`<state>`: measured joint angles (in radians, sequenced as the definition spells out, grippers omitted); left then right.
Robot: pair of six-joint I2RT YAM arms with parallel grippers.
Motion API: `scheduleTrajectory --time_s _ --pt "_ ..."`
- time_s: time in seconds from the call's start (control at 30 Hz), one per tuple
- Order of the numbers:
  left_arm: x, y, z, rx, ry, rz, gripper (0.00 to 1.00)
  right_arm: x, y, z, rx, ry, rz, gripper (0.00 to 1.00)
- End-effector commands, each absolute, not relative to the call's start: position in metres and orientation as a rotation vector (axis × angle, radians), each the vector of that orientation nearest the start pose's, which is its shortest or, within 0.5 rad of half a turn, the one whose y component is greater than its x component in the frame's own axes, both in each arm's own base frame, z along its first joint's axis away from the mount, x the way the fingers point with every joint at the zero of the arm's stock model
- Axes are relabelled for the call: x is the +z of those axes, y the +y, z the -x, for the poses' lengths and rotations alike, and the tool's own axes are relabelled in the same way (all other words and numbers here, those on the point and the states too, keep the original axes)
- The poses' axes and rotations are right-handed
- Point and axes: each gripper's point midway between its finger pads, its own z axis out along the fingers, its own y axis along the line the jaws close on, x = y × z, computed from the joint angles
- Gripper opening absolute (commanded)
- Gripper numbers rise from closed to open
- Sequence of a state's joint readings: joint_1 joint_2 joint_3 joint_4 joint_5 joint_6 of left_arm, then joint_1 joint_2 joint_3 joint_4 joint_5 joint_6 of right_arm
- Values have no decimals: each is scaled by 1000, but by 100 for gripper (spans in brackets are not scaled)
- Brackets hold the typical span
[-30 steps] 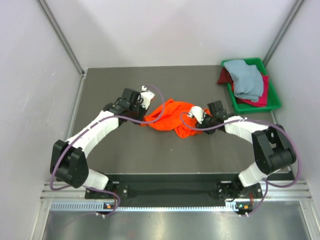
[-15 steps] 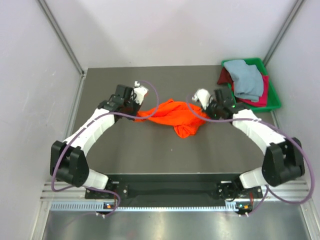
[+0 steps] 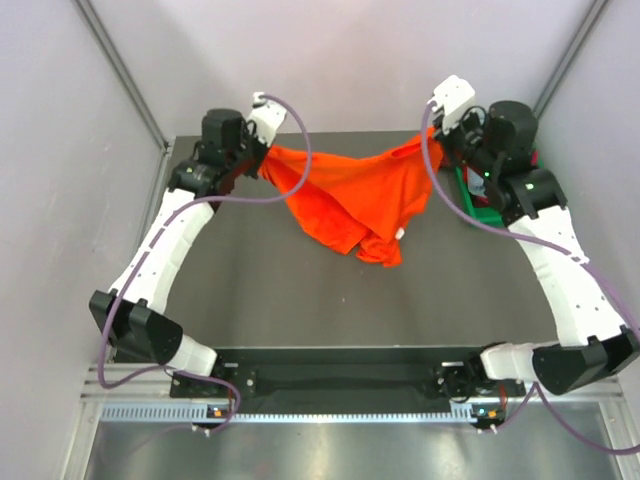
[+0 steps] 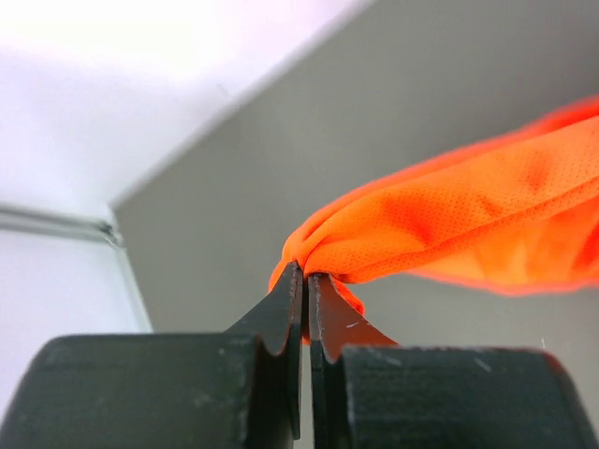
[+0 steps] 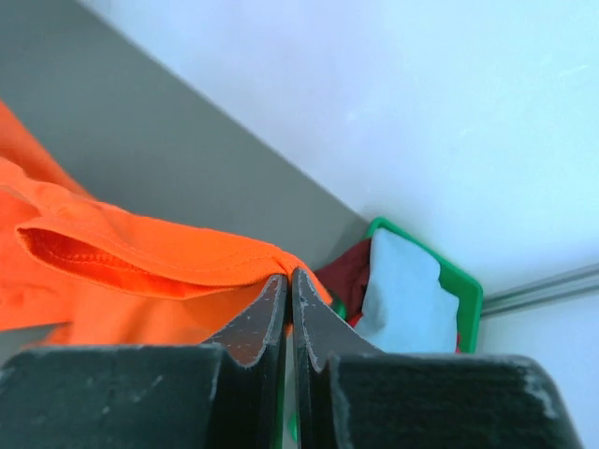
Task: Fold and stack the t-shirts
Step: Flatten the tshirt out
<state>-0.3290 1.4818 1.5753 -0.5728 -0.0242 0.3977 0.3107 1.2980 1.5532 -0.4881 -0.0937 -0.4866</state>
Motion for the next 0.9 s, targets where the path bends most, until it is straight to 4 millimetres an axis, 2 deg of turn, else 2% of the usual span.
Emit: scheduleTrajectory --time_s 0.0,0.03,0.1,0.17,0.3,0.47,0.53,0.6,0.63,0.73,0.8,0.87 --pt "373 -122 -423 94 1780 -691 0 469 108 -355 2 1508 604 0" --pt "395 -124 -421 80 1740 -675 0 477 108 -348 23 1495 588 0" --pt "423 -131 -410 19 1679 -662 0 497 104 -328 58 1456 537 0" --pt "445 -139 -394 -21 1617 -670 0 511 97 -313 56 1428 500 0" --pt "483 -144 -361 -85 1500 -690 0 556 69 -268 12 1308 419 0" --pt "536 -135 -318 -70 1306 -701 0 608 39 -218 -69 1152 332 0" --pt "556 -130 -310 -53 1244 -668 0 631 30 -195 -83 1089 296 0" --pt "572 -123 -300 -38 1201 -638 0 644 24 -185 -88 1057 266 0" --pt "578 -120 -298 -27 1190 -625 0 658 21 -173 -94 1018 254 0" --pt "586 -116 -298 3 1174 -619 0 669 19 -174 -111 998 243 0" --pt "574 -118 -305 10 1199 -640 0 663 20 -185 -100 1020 240 0" --pt "560 -121 -307 -2 1228 -660 0 643 30 -203 -64 1077 273 0"
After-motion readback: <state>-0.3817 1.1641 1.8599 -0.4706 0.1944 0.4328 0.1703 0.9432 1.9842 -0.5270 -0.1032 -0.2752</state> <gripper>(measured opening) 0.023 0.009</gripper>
